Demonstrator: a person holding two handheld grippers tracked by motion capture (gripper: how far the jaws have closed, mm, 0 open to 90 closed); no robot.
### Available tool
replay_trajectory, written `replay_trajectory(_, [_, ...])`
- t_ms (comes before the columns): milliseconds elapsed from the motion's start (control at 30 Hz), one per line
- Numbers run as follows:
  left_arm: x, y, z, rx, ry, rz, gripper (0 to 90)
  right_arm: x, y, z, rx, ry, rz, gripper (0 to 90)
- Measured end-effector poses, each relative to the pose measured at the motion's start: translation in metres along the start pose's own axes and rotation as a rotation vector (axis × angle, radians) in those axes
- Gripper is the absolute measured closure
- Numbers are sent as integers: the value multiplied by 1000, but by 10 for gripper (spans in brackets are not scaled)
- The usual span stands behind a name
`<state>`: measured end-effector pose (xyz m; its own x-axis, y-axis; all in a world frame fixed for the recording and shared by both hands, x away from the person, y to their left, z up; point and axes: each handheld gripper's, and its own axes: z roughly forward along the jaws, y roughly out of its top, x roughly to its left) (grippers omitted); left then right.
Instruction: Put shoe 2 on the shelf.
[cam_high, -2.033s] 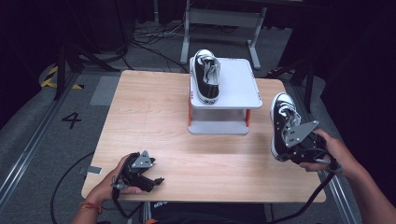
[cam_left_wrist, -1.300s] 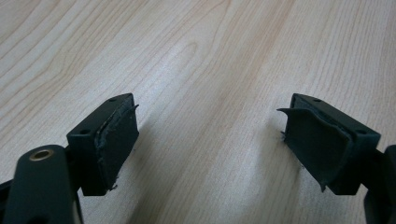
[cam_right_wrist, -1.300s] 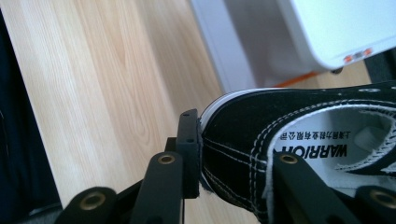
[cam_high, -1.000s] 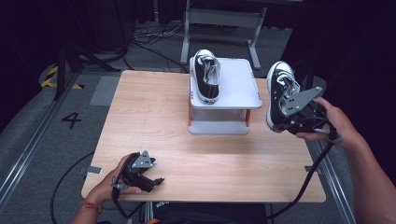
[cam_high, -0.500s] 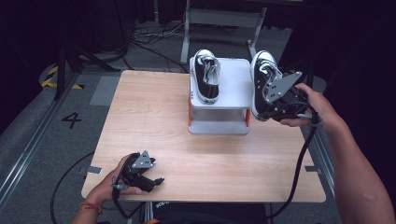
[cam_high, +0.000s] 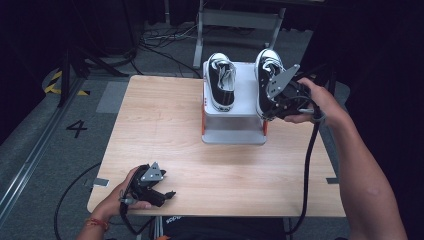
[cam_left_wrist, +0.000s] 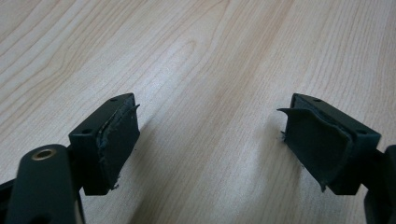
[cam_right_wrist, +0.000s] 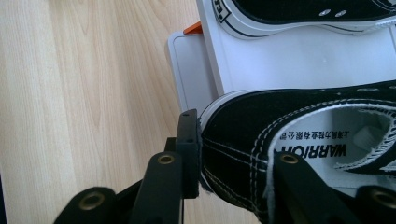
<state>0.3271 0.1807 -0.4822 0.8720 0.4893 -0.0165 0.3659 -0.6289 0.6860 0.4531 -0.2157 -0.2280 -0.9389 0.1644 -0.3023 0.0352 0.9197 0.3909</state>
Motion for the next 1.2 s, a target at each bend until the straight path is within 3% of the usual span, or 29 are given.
replay_trajectory(500, [-1,0,0,0,3,-3,180,-26,25,28,12,25,-14,736])
replay_trajectory(1000, [-2,-1,-1,-1,2,-3,180,-33,37,52,36,56,-22,720])
replay_trajectory(1200, [-2,-1,-1,0,-1,0,180,-35,40,53,49,58,-32,692])
